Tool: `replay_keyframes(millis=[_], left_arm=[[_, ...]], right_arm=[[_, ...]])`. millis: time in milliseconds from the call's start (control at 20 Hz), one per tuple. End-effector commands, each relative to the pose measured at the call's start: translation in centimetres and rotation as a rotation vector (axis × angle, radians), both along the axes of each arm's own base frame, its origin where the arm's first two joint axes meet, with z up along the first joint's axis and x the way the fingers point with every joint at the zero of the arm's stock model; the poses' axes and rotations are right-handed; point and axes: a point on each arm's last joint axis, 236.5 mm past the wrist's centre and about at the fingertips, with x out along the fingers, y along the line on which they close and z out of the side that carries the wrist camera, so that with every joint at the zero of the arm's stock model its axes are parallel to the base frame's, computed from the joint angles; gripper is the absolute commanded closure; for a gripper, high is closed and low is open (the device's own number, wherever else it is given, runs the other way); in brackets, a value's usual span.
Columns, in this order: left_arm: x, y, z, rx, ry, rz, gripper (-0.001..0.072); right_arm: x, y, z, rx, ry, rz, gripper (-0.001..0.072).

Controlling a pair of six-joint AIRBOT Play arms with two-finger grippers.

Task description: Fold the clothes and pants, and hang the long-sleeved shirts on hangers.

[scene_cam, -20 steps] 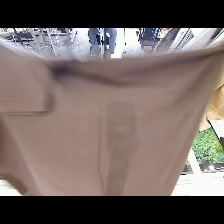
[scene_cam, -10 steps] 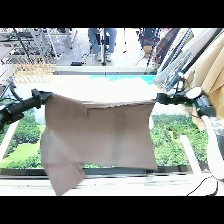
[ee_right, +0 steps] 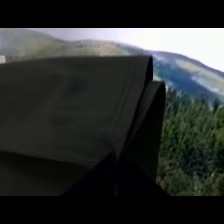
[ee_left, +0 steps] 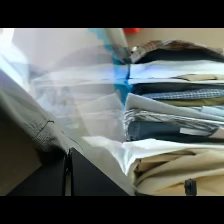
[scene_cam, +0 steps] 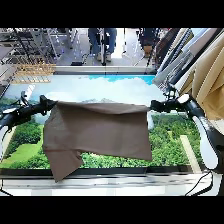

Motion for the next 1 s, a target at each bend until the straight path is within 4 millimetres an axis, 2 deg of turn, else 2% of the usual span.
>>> replay_keyframes(millis=[0, 100, 200, 250, 300, 350, 400, 450, 500, 600, 700, 750, 800, 900, 950], left_arm=[[-2.5, 1.7, -2.3, 0.008, 0.125, -0.037, 0.0704], [-4.1, 2.7, -3.6, 0.034, 0.19, -0.061, 0.0704], [-5.6, 3.4, -5.6, 0.108, 0.257, -0.093, 0.0702], [-6.0, 3.4, -6.1, 0.136, 0.267, -0.108, 0.0641], [-6.2, 3.1, -6.2, 0.144, 0.273, -0.123, 0.0418], [-7.0, 2.5, -6.1, 0.134, 0.285, -0.162, 0.0345], [-8.2, 2.3, -6.1, 0.123, 0.307, -0.205, 0.0361], [-10.1, 2.7, -6.5, 0.134, 0.349, -0.261, 0.0375], [-12.6, 3.6, -7.3, 0.172, 0.417, -0.314, 0.0439], [-18.1, 6.3, -9.1, 0.308, 0.587, -0.362, 0.0456], [-23.0, 7.4, -10.1, 0.395, 0.665, -0.349, 0.0454], [-25.4, 6.9, -10.4, 0.397, 0.689, -0.356, 0.0453], [-27.6, 6.0, -10.8, 0.382, 0.706, -0.368, 0.0446], [-30.5, 4.4, -11.6, 0.363, 0.72, -0.395, 0.0293], [-31.2, 3.8, -12.0, 0.358, 0.724, -0.395, 0.0293]], right_arm=[[-6.5, 2.1, -1.5, 0.056, 0.263, 0.127, 0.0699], [-9.2, 2.3, -2.1, 0.07, 0.376, 0.15, 0.0699], [-10.8, 3.1, -3.0, 0.083, 0.434, 0.171, 0.0697], [-10.9, 3.5, -3.6, 0.079, 0.434, 0.173, 0.0665], [-10.8, 3.7, -4.2, 0.071, 0.428, 0.168, 0.0452], [-11.1, 3.6, -4.5, 0.054, 0.437, 0.175, 0.0336], [-11.9, 3.3, -4.6, 0.04, 0.467, 0.186, 0.0335], [-13.1, 2.7, -4.7, 0.033, 0.512, 0.198, 0.0335], [-14.6, 1.9, -4.8, 0.029, 0.555, 0.199, 0.0335], [-17.2, 0.6, -5.4, 0.042, 0.58, 0.154, 0.0324], [-21.0, 0.0, -6.3, 0.068, 0.591, 0.124, 0.024], [-22.9, 0.2, -6.7, 0.097, 0.596, 0.128, 0.0201], [-24.5, 0.7, -7.1, 0.131, 0.589, 0.139, 0.0192], [-25.8, 1.5, -7.6, 0.19, 0.56, 0.145, 0.0192], [-25.7, 1.8, -7.7, 0.215, 0.549, 0.134, 0.0192]])
